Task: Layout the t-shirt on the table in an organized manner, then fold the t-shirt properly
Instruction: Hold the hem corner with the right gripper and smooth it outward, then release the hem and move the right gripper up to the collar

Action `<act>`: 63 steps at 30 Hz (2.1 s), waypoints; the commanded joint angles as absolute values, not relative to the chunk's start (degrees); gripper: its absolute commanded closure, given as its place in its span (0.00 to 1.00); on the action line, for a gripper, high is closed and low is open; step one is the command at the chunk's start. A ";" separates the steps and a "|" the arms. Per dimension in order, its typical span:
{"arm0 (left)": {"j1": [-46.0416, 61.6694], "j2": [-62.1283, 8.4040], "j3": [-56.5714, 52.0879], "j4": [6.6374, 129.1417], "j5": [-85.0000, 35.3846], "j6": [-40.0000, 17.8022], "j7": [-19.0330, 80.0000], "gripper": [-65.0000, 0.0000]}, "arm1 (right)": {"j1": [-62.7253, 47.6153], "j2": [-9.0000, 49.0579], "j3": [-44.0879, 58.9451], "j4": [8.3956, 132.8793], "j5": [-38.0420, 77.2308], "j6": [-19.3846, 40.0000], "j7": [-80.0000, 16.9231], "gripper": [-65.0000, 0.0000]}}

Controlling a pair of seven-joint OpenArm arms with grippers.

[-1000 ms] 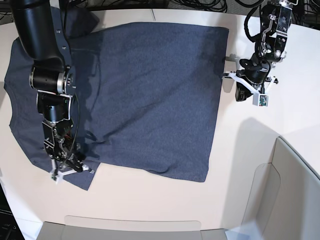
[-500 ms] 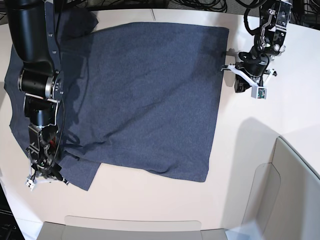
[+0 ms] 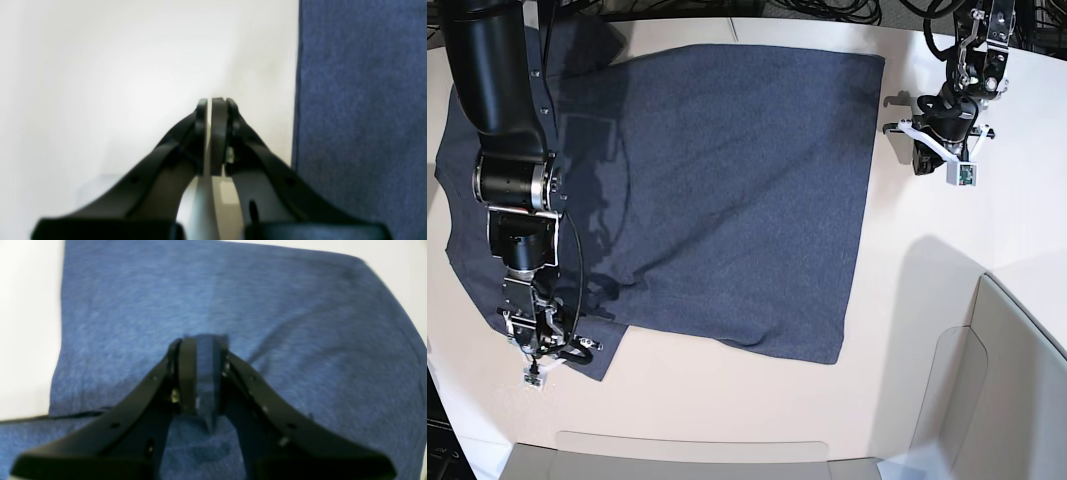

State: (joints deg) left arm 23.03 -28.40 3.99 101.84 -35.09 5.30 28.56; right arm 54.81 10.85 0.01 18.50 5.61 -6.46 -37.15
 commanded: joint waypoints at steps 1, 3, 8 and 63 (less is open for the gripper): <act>23.25 -29.14 3.47 102.81 -35.12 5.14 27.82 0.99 | 56.31 11.56 -0.04 19.30 4.53 -6.81 -34.86 0.85; 23.34 -29.14 3.47 102.90 -35.12 5.14 27.82 0.99 | 55.87 11.56 -0.04 19.21 4.70 -6.81 -31.96 0.85; 25.01 -29.14 3.47 103.78 -35.12 5.14 27.74 0.99 | 55.43 11.56 -0.04 15.16 4.79 -6.81 -26.77 0.85; 18.33 -28.97 2.15 117.41 -35.12 -25.36 51.56 0.82 | -14.46 20.53 25.36 109.14 35.91 -10.51 -44.00 0.86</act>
State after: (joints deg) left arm 18.76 -28.38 2.83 116.29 -34.39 -25.19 52.95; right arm -14.39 19.88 24.86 108.57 35.83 -10.63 -44.31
